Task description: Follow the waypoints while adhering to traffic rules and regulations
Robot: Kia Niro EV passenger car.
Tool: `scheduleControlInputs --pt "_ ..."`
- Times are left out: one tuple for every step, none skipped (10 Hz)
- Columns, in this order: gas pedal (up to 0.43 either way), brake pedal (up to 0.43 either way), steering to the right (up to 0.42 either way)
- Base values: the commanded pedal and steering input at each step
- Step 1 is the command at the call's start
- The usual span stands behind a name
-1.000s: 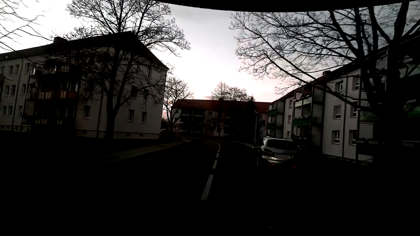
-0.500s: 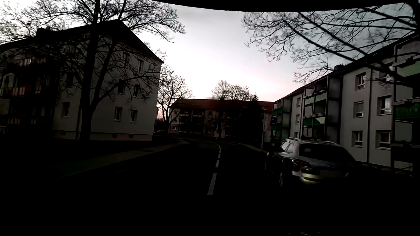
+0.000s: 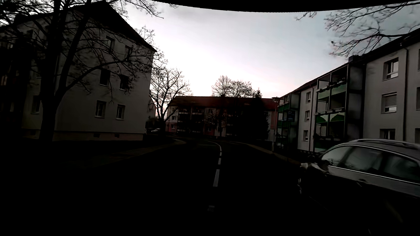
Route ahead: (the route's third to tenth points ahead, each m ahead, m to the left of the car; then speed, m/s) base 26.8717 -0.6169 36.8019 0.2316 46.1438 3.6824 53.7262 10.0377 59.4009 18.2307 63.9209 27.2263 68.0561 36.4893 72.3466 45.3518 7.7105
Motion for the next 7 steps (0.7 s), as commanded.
scheduleControlInputs --pt "0.039 0.0 0.017" --pt "0.039 0.0 0.019" --pt "0.039 0.0 0.023" --pt "0.047 0.0 0.025" --pt "0.059 0.0 0.027" --pt "0.059 0.0 0.031" --pt "0.059 0.0 0.033"
